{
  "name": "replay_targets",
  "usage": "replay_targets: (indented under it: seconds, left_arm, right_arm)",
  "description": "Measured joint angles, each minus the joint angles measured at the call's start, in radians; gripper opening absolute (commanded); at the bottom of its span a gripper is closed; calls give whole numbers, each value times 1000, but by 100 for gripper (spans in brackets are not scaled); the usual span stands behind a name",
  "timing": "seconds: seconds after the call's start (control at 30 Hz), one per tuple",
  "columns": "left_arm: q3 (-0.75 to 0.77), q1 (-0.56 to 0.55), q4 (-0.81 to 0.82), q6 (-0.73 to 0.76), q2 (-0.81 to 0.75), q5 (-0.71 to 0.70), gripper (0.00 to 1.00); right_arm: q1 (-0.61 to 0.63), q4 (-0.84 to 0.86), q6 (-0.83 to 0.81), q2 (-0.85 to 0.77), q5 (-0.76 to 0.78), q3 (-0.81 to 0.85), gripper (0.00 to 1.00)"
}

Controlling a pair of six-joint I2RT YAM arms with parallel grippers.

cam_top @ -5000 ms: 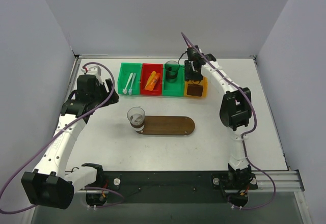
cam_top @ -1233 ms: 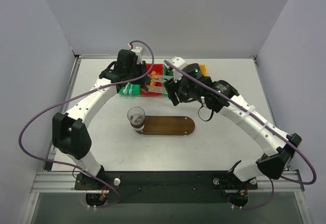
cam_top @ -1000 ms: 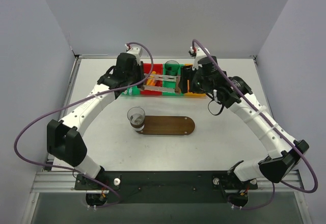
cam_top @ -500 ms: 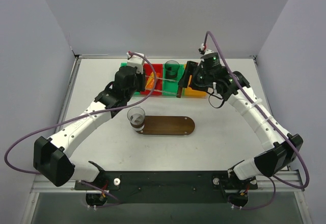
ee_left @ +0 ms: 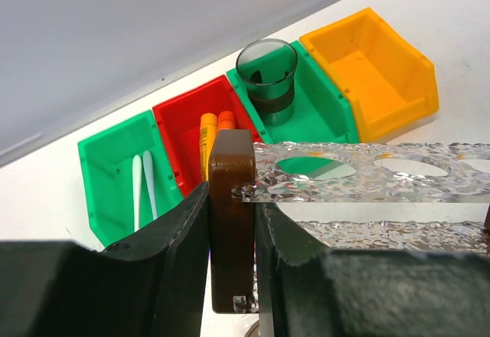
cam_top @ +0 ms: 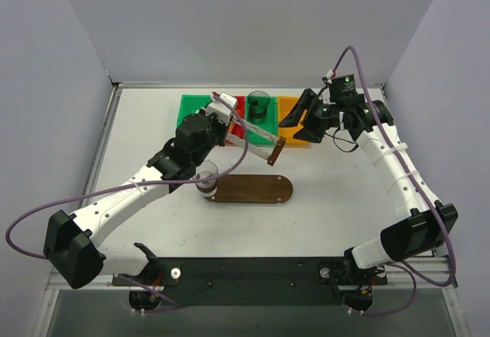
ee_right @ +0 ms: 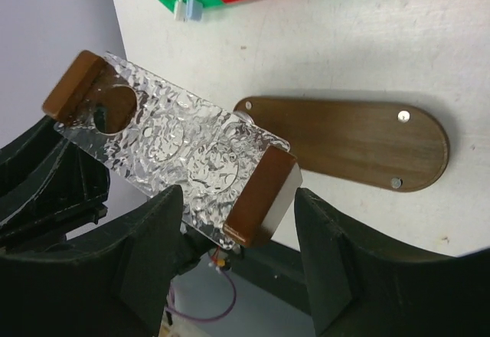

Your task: Prepare toiletry sets of a toothbrush and toothpaste on the tray

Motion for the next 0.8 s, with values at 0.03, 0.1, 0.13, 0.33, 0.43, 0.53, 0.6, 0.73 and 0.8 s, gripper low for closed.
replay_targets:
  seconds: [0.03, 0.1, 0.13, 0.33, 0.43, 0.53, 0.6, 0.73, 0.8]
  left_arm:
    - [-3, -8, 13, 17, 0, -2, 0]
    - [-4, -24, 33, 49, 0, -6, 0]
    - [-4, -34, 45, 67, 0, -9, 0]
    - [-4, -86, 108, 160, 0, -36, 0]
    - [-8, -103, 134, 195, 0, -46, 0]
    - [-19, -113, 161, 225, 0, -53, 0]
    - [-26, -121, 175, 251, 0, -59, 0]
    - [-40, -142, 205, 302, 0, -73, 0]
    - [-45, -153, 219, 325, 0, -82, 0]
  right_arm:
    - [0, -17, 3, 16, -23, 7, 54]
    - [0, -45, 3, 48, -60, 14, 54]
    - [0, -63, 2, 64, -77, 14, 53]
    - [-5, -148, -5, 116, -146, 13, 50]
    - [-7, -172, -17, 117, -166, 13, 47]
    - [-7, -186, -26, 123, -187, 13, 46]
    - [-9, -193, -37, 136, -199, 13, 46]
    - [-11, -211, -51, 174, -228, 13, 46]
    - [-11, -217, -58, 193, -240, 13, 43]
